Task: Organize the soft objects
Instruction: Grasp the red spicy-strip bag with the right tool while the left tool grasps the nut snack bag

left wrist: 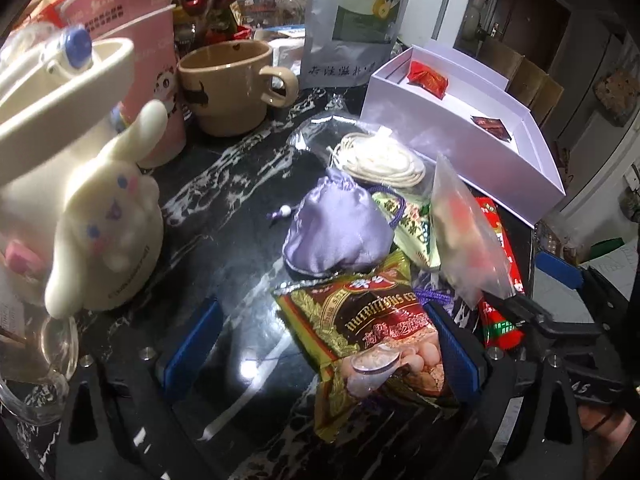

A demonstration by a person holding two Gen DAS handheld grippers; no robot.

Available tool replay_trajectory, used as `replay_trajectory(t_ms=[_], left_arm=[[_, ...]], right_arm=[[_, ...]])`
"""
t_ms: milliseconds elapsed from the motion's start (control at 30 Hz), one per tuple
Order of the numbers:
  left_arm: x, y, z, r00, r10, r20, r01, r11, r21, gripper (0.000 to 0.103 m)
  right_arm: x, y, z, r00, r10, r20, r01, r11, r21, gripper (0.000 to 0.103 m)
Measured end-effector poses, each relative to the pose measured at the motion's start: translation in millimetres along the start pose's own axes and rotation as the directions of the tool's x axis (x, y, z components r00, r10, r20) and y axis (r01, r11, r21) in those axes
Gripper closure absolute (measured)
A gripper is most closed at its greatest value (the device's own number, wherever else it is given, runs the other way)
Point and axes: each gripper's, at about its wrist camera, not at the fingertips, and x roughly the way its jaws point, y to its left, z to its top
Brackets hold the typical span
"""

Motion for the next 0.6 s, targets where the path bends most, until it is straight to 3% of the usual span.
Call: replay_trajectory(t_ms=[133, 200, 267, 367, 467, 600], left_arm=[[0.4, 2.1, -2.6, 1.000, -0.013, -0.003, 0.013, 1.000, -0.010, 0.003], [1.0, 1.2, -3.9, 1.000, -0.015, -0.009, 0.015, 1.000, -0.009, 0.003], [2.4, -0.3, -4.8, 1.000, -0.019, -0.012, 0.019, 1.000, -0.004, 0.003], [3.9, -0.8, -6.5, 1.000, -0.028, -0.013, 0.028, 1.000, 0.002, 0.003], [4.3, 0.4, -6.7, 0.999, -0.037, -0.004, 0.037, 0.999, -0.007, 0.003], [6.9, -1.6, -11.4, 0.997, -0.077, -0.013, 0.077, 0.997, -0.006, 0.021]], right_arm=[[8.9, 10.8, -1.8, 0.999, -0.033, -0.019, 0.032, 0.999, -0.020, 0.006], [8.7, 15.8, -4.1, 0.997, -0.072, -0.005, 0.072, 0.996, -0.051, 0.017], [6.4, 17.9, -5.6, 0.995, -0.097, 0.004, 0.097, 0.993, -0.073, 0.039], [0.9, 14.6, -8.6, 0.994, -0.106, 0.002, 0.105, 0.991, -0.083, 0.049], [-5.2, 11.4, -12.5, 0.995, -0.099, 0.000, 0.098, 0.992, -0.081, 0.052], [-13.1, 10.7, -21.5, 0.995, -0.100, -0.006, 0.099, 0.992, -0.078, 0.052]])
